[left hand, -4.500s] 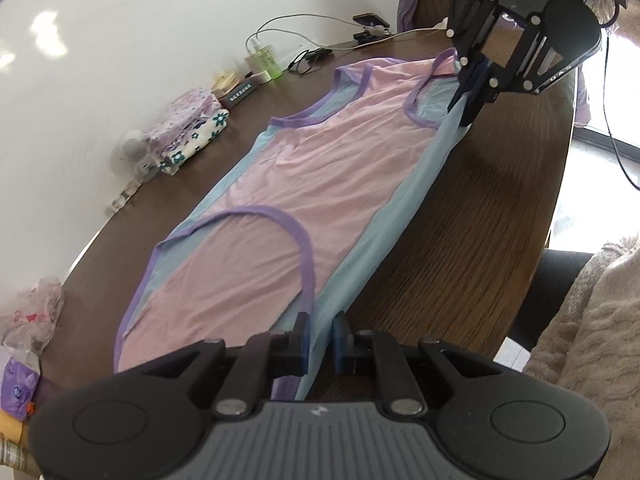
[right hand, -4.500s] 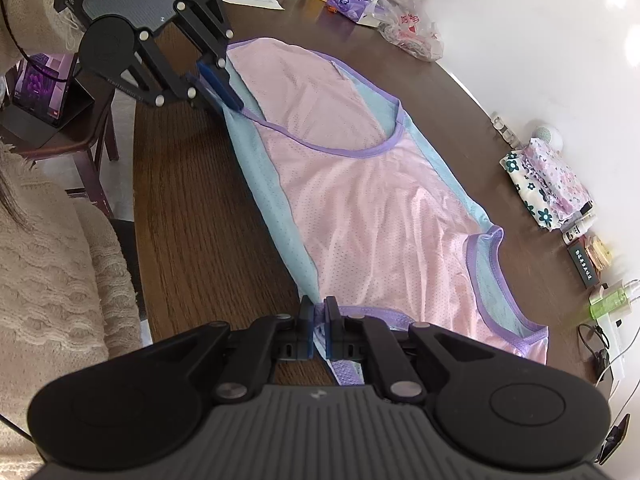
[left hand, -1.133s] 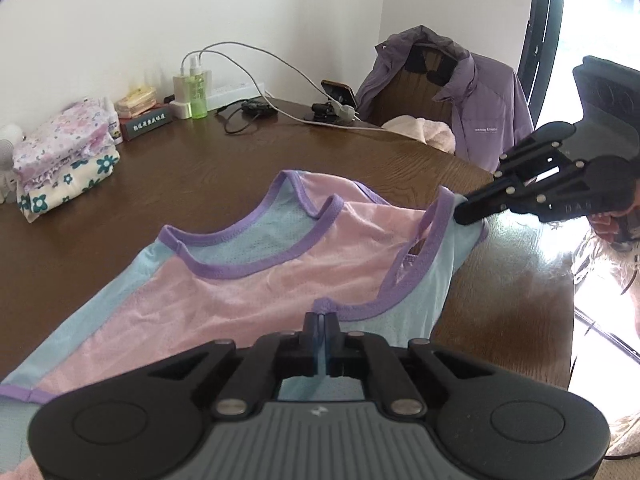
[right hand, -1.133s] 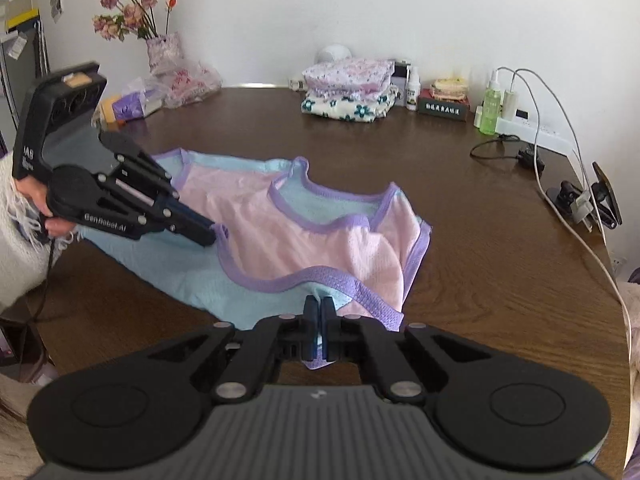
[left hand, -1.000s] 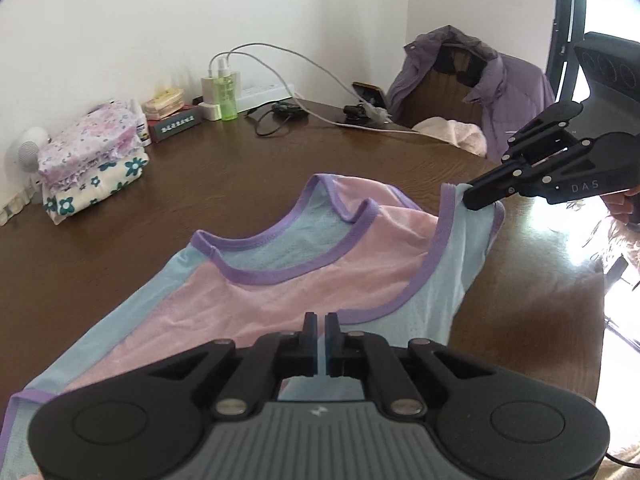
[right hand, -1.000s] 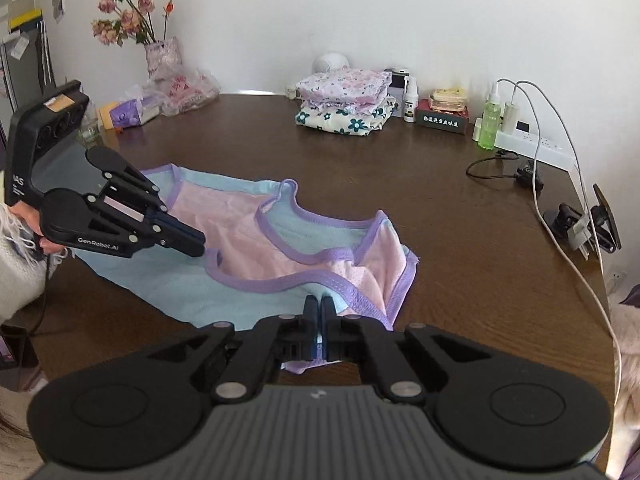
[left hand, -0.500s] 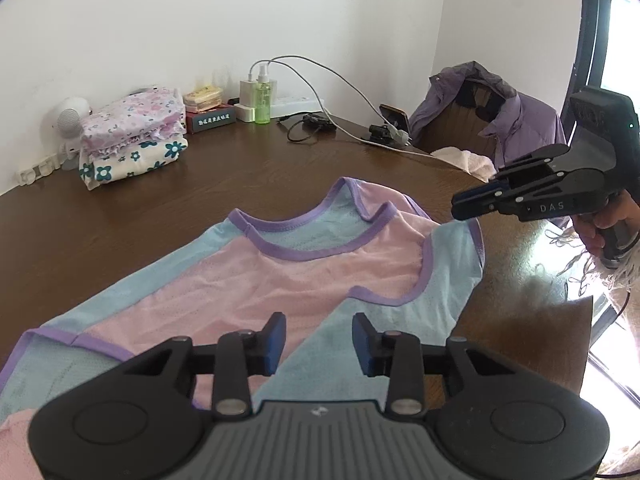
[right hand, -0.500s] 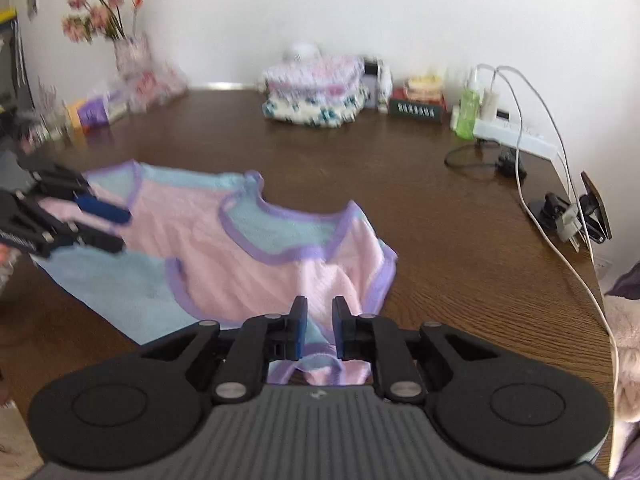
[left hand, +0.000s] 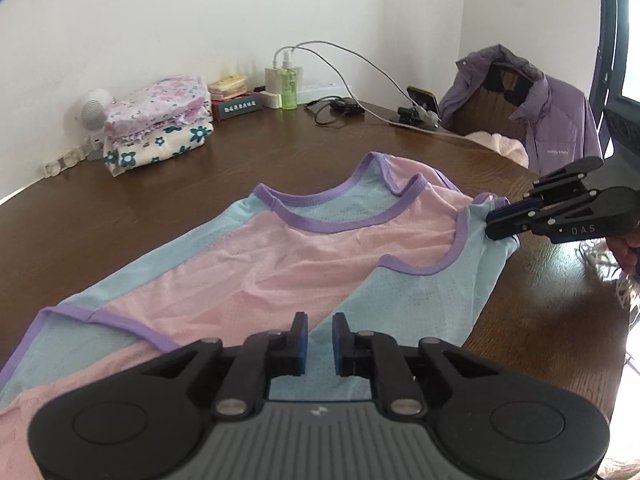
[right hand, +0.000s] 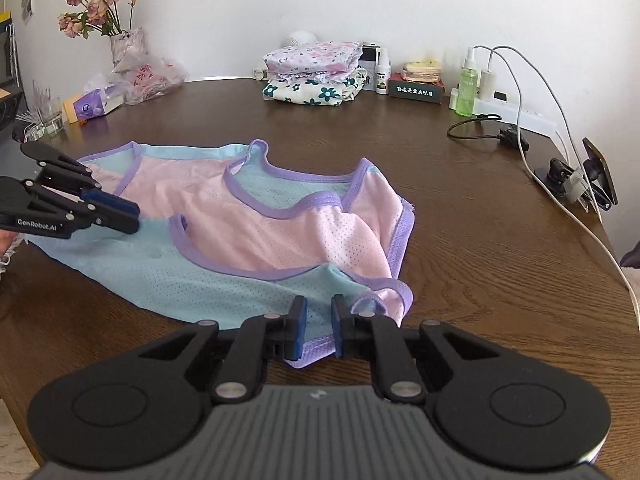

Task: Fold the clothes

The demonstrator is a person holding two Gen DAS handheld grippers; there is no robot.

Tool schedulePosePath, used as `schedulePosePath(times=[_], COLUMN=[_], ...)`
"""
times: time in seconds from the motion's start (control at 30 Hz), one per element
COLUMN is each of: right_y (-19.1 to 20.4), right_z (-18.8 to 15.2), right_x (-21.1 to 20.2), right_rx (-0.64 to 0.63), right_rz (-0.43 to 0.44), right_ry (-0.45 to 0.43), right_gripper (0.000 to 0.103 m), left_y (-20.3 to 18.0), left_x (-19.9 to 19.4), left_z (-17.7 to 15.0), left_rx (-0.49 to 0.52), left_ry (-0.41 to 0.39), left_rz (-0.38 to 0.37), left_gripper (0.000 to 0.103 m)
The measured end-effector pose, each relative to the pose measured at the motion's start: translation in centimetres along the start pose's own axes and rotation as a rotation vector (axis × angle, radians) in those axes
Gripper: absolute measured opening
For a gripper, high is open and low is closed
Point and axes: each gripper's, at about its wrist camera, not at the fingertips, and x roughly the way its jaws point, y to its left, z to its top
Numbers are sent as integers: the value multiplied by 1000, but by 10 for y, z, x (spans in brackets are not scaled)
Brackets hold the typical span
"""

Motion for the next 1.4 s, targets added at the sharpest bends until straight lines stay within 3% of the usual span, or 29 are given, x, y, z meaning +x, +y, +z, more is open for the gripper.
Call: schedulePosePath(times=[0.07, 0.13, 0.3, 0.47, 0.63, 0.87, 1.0, 1.07, 1.17, 1.23, 1.4], right_y=[7, 15, 24, 19, 17, 26, 31, 34, 45, 52, 67], right_z=[0, 2, 9, 11, 5, 6, 7, 8, 45, 76, 136], right_x=[-7, -11, 2, 26, 25, -7, -26, -35, -37, -20, 68], right_rx=[2, -17, -24, 2, 45, 84, 107, 118, 18, -59, -196], right_rz=[15, 0, -35, -121, -141, -82, -48, -30, 11, 27, 22], right_ry=[-30, -58, -69, -20, 0, -40, -64, -76, -100, -70, 122], right_gripper=[18, 37, 43, 44, 44, 45, 45, 49, 59, 60, 60], left_y=[12, 25, 57, 90, 102, 102, 103, 106, 111, 120, 140], left_x=[-24, -49, -90, -101, -96, -104, -112, -119, -113, -93, -25], left_z=[-11, -29, -74, -96, -102, -110, -95, -76, -36, -6, 42], left_rx=[-33, -65, -147, -213, -204, -183, -178, -162, -122, -125, -129], left_ry=[-26, -23, 24, 2, -11, -12, -38, -75, -84, -43, 93], left_rz=[23, 73, 207, 298, 301, 259, 222, 210, 182, 146, 113], left_gripper=[25, 25, 25, 25, 26, 26, 27, 47, 53, 54, 53])
